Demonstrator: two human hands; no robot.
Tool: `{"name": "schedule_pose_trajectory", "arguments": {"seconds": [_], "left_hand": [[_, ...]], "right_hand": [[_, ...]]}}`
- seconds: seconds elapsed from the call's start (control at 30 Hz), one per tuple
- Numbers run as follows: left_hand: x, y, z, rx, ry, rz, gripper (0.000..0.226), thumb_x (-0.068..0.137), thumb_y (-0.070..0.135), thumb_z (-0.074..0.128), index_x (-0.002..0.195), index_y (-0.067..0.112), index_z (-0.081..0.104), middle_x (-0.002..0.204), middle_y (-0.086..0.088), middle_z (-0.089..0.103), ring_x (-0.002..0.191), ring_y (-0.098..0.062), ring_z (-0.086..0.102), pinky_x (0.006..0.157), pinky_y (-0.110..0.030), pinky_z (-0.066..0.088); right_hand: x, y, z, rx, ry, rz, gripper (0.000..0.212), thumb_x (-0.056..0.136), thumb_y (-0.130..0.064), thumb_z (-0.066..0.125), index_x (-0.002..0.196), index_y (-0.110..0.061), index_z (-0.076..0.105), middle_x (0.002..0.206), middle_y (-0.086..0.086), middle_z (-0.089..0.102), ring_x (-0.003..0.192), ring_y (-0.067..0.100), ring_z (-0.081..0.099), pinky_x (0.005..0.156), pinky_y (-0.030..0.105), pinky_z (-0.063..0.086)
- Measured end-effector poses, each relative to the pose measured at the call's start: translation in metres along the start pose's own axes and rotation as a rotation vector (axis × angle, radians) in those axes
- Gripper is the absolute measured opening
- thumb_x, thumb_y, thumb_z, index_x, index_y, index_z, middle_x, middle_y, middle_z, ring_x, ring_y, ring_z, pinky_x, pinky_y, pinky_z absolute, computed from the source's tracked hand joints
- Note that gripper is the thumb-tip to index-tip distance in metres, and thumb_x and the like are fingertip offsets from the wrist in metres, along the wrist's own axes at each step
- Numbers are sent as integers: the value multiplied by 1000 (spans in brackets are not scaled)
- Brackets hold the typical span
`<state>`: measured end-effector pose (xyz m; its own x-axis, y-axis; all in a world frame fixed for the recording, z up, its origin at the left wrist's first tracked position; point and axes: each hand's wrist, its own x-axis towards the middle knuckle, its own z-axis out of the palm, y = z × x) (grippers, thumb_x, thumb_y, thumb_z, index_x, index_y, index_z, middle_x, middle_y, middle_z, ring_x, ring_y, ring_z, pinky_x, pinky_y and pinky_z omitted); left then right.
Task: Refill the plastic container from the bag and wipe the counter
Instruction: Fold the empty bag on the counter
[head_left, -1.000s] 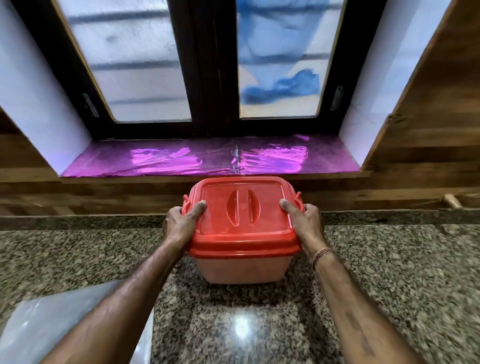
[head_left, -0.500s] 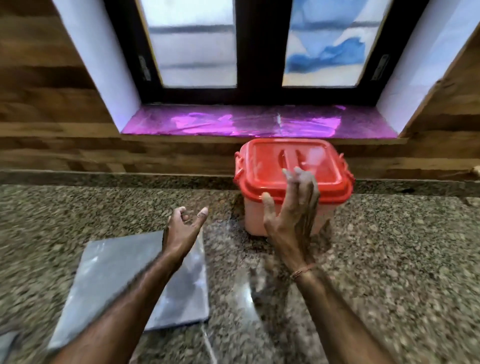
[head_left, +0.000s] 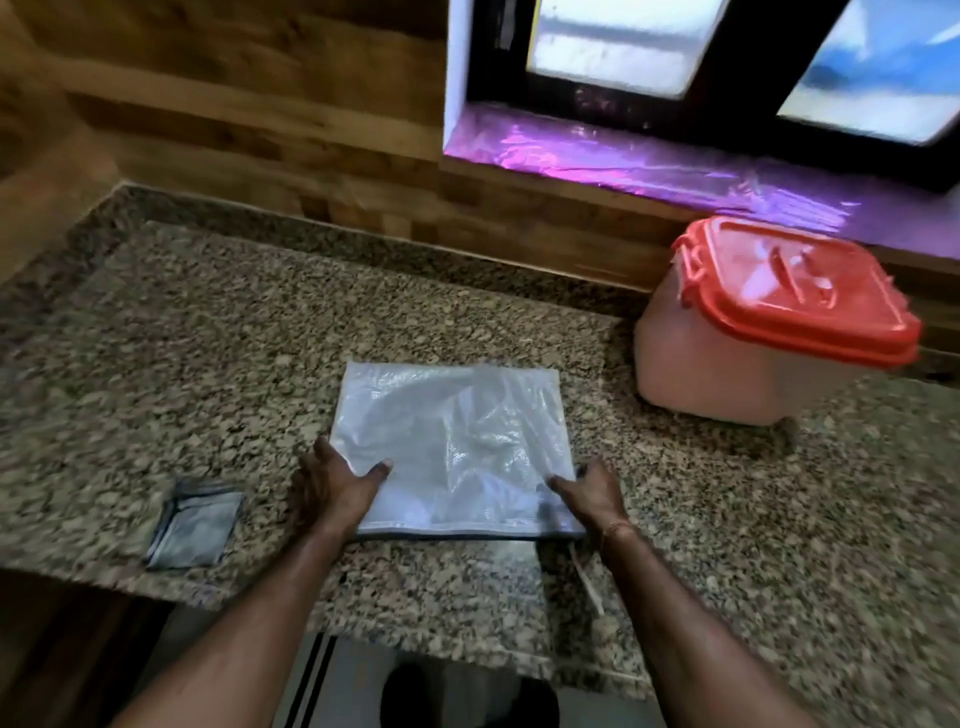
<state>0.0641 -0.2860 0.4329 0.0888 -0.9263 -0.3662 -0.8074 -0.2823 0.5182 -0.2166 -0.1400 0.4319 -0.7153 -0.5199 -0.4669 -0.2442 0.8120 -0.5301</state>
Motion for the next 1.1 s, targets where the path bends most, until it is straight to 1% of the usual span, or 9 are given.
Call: {"name": "schedule_pose_trajectory", "arguments": {"seconds": [0.17,0.27,0.4,0.47,0.6,0.73,0.83,1.0,1.1], "left_hand": [[1,-23,2,-91,-65,12,115,73,51,85,157,2,22,156,-24,36,143,-41,37,114,-50,37],[-8,-27,4,-122,-93,6,118,76,46,85,159,2,14,160,-22,32,146,-39,35,116,-47,35],[-27,-35,8,-142,-105,-34,121,78,43,84,161,5,4,165,-19,22,150,-37,27,119,-47,31],[-41,-35,12,-151,-124,-59,124,80,41,83,161,6,-4,167,-18,17,152,-36,23,121,-46,29],[-74,-25,25,-159,-189,-67,127,83,38,82,159,9,-16,169,-17,3,155,-35,12,124,-44,21],[-105,-17,30,-72,-229,-56,130,80,42,83,160,9,-14,168,-17,-3,154,-36,12,121,-43,22],[-101,-19,21,168,-108,89,123,75,50,82,161,16,1,165,-14,8,148,-39,21,116,-52,30],[-73,-5,5,336,-105,206,96,84,50,74,158,15,24,158,-11,35,142,-34,31,110,-48,33],[-57,3,9,207,-184,161,74,83,44,78,145,16,47,134,-10,61,122,-30,54,102,-44,47]], "right_hand": [[-3,10,-5,408,-109,178,43,73,-39,86,84,-6,61,89,10,64,76,24,60,68,31,48],[-16,20,-9,976,-265,214,52,83,-46,78,111,-2,72,109,16,75,98,36,72,83,46,61],[-49,30,12,1522,-358,264,51,103,-41,53,139,-5,57,134,23,64,126,41,60,103,59,49],[-66,30,27,1508,-330,282,48,102,-32,55,141,-4,54,130,22,67,123,40,61,102,56,52],[-81,7,51,1237,-413,395,32,95,-21,66,124,-7,63,90,10,76,91,27,68,66,39,64],[-75,6,58,958,-359,346,26,95,-4,64,120,-1,59,100,17,69,90,34,66,73,50,61],[-59,24,52,777,-301,218,43,94,-5,66,133,9,55,126,22,66,112,38,66,99,53,54],[-48,40,12,576,-414,75,11,100,-2,57,107,-1,65,91,11,69,69,19,70,59,23,58],[-35,48,-1,387,-370,-15,20,101,-17,58,114,-4,67,98,9,72,78,20,67,72,29,55]]}}
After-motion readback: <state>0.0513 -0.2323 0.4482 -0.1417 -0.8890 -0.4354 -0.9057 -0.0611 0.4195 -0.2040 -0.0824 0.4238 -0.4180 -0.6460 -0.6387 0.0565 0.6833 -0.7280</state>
